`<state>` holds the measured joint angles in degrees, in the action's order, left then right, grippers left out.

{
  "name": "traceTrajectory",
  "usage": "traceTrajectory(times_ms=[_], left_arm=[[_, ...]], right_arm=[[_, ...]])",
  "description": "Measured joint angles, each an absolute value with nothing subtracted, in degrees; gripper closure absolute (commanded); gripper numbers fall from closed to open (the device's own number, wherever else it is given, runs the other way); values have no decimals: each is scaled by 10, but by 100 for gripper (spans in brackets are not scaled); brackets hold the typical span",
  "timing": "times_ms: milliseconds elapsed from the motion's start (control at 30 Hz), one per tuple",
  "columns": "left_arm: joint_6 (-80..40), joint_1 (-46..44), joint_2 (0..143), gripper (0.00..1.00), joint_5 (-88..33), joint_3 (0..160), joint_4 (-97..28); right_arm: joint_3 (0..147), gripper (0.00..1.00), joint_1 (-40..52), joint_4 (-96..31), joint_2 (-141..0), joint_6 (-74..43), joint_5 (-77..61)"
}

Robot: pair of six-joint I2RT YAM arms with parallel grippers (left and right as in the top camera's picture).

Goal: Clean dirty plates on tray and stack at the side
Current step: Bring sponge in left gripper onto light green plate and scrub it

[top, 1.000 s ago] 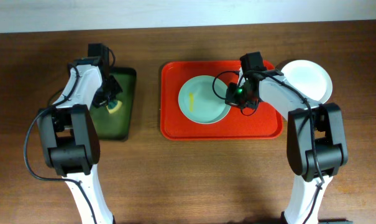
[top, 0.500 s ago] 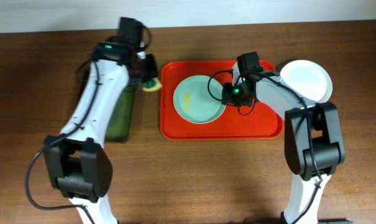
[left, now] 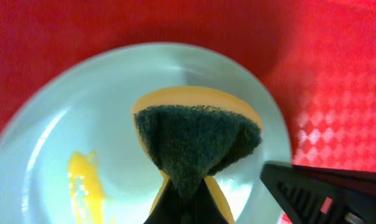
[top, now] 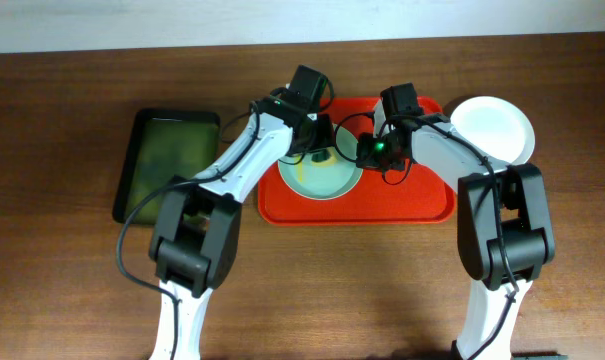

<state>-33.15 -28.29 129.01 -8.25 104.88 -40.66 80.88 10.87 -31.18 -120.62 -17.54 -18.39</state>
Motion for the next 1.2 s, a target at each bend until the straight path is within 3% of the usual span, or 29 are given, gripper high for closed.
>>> traceTrajectory(times_ms=[133,433,500,667,833,1200], left_arm=[[-360,-300,1329,100,-64,1050,-415],[-365,-290,1328,100,199,1108,-618],[-365,-285,1328,100,204,1149,-626],[-365,-276,1329,100,35,1177,-593],[-362,-281,1384,100,-13,1178,-636],[-345,-285,1385,100,239,1237,-754]], right_arm=[[809,96,109,-312,-1207,-176,-185],[809,96,117,-308,-1210,-176,-205],[809,96,117,-308,-1210,-175,-205],[809,96,117,-308,-1210,-176,-205],[809,96,117,-308,-1210,-175,-205],[809,96,121,-308,-1211,-175,-213]])
